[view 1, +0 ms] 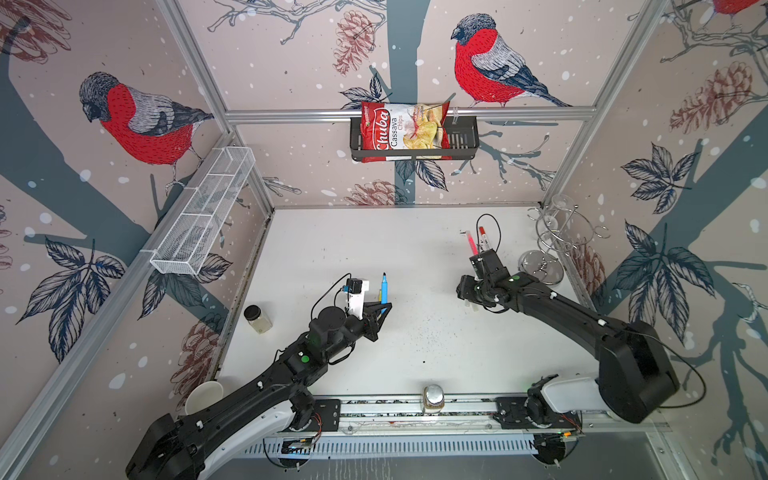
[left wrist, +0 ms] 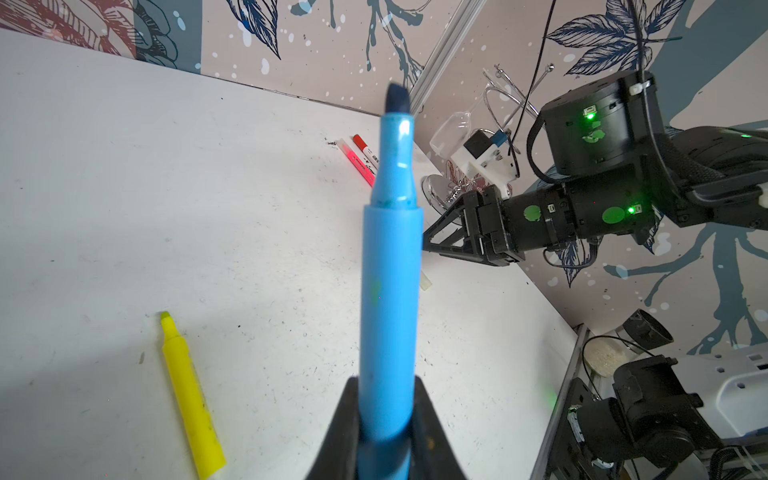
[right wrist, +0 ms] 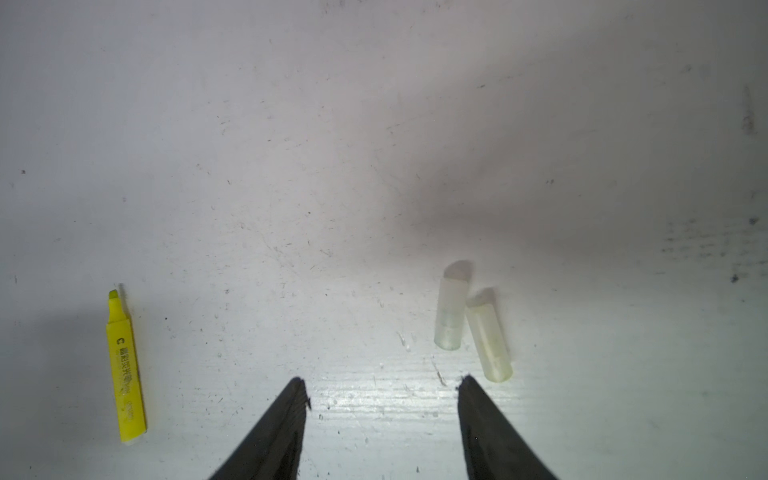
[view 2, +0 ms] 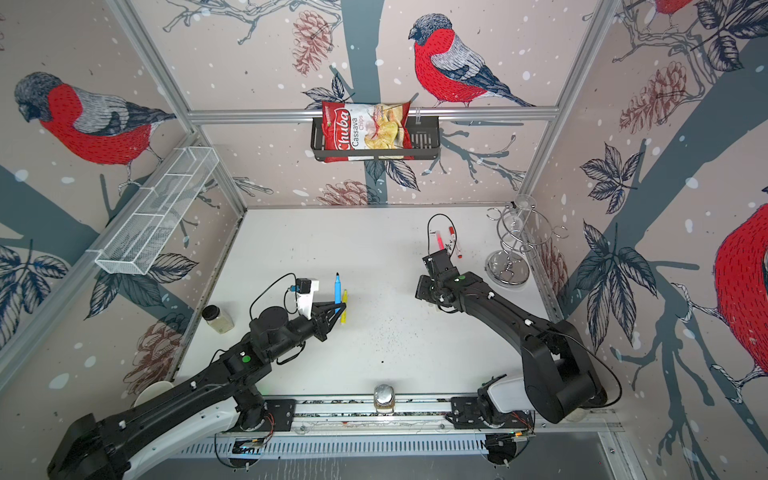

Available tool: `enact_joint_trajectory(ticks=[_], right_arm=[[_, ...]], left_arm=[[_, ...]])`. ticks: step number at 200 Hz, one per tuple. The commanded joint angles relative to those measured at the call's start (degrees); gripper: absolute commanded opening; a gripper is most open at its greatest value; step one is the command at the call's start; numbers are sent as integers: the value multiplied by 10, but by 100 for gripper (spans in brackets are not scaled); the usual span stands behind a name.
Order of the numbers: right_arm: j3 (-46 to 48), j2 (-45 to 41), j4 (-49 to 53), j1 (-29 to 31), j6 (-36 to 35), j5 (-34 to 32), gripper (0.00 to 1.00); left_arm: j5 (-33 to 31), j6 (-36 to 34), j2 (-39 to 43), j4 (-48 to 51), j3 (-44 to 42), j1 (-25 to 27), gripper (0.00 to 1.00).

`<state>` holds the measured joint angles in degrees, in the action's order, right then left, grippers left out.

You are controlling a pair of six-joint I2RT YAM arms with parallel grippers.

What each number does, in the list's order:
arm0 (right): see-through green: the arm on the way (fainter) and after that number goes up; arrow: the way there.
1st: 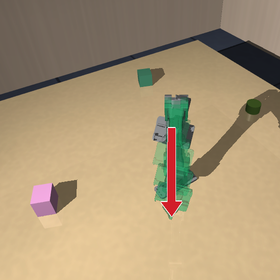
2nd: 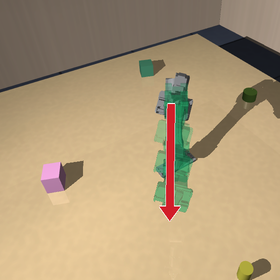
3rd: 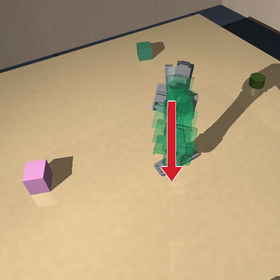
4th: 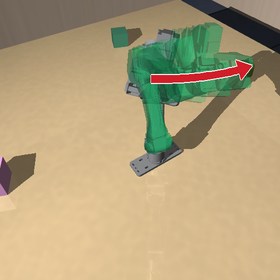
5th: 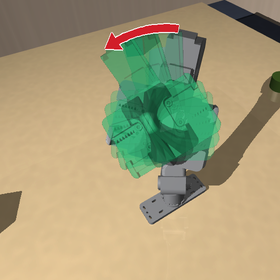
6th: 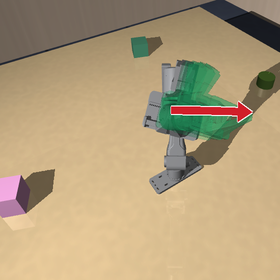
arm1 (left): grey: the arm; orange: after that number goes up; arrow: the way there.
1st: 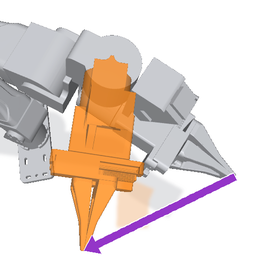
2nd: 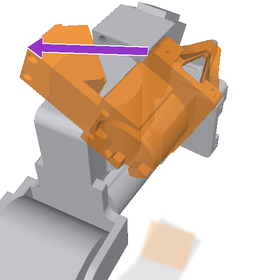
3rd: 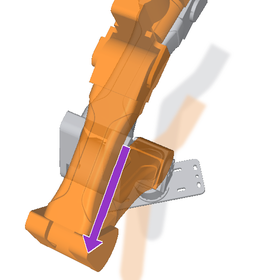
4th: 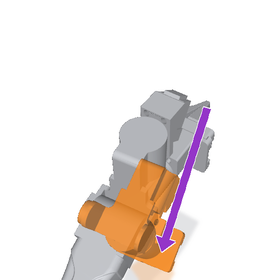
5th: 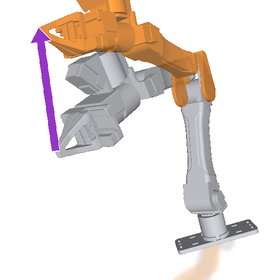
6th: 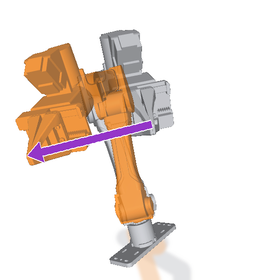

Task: Insert the pens into the pen caps
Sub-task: 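Move the right gripper away to the translucent cap near the far edge and lower it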

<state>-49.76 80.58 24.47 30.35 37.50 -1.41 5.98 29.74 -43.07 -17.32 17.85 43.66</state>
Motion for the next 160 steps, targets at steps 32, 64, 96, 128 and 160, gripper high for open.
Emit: enact_joint_trajectory(ticks=[32,64,96,128,160], right_arm=[[3,39,-3,0,4,-10,60],[6,59,-13,0,4,-8,61],[4,82,-18,-1,5,-12,63],[0,98,-25,-1,4,-11,63],[-9,117,-28,-4,4,-16,63]], left_arm=[[-2,-7,6,0,4,-1,0],[-6,-6,13,3,0,-1,0],[-7,-4,13,3,-3,-1,0],[-9,-5,13,2,-4,-1,0],[-10,-6,12,2,-4,-1,0]])
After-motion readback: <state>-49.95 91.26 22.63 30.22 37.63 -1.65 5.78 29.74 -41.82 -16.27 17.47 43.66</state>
